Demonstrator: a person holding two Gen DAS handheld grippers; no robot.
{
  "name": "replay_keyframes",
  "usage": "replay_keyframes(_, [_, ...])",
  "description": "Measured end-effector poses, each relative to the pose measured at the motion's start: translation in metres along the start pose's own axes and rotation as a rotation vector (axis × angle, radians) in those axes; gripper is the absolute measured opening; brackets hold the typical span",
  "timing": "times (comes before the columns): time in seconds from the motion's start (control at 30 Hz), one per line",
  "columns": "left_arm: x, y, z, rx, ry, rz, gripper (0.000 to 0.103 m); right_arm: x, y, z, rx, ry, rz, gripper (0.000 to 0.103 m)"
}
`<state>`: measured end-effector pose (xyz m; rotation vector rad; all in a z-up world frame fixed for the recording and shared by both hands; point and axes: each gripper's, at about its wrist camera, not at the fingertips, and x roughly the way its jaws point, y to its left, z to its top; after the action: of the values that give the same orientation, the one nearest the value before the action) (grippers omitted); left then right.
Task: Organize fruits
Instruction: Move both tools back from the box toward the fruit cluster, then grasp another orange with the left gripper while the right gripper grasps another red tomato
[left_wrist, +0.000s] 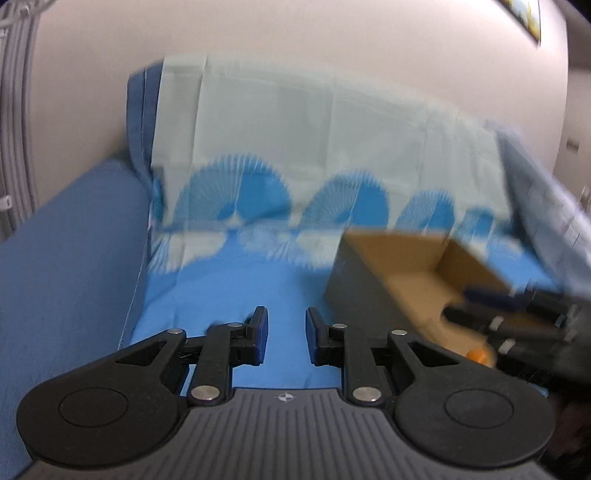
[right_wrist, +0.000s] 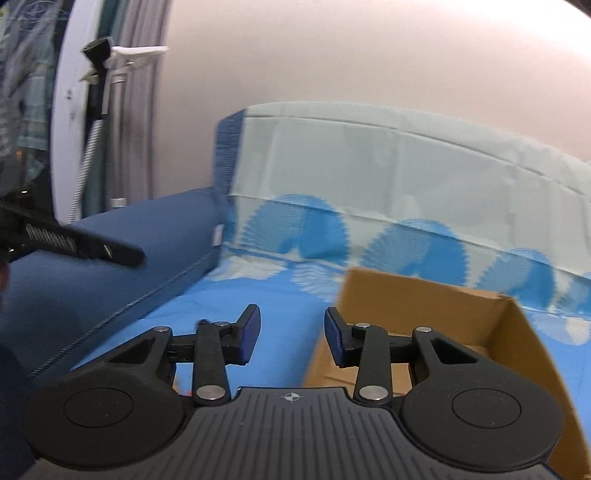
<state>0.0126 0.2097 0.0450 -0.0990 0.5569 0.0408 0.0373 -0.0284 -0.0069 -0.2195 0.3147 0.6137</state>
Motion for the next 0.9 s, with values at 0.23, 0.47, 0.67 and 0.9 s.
replay_keyframes(0.23, [0.030, 0.074, -0.043, -0.341, 0.114, 0.016, 0.025, 0.021, 0.031, -0.004, -0.024, 0.075, 0.150, 0.040])
replay_keyframes(0.47, [0.055, 0.108, -0.050, -0.532, 0.284, -0.013, 0.039, 0.056, 0.062, -0.018, -0.039, 0.235, 0.263, 0.041])
replay_keyframes(0.67, [0.080, 0.109, -0.054, -0.531, 0.382, 0.009, 0.044, 0.082, 0.085, -0.035, -0.070, 0.362, 0.274, 0.042])
replay_keyframes(0.9, [0.105, 0.107, -0.059, -0.499, 0.470, 0.025, 0.044, 0.106, 0.103, -0.052, -0.115, 0.464, 0.265, 0.042])
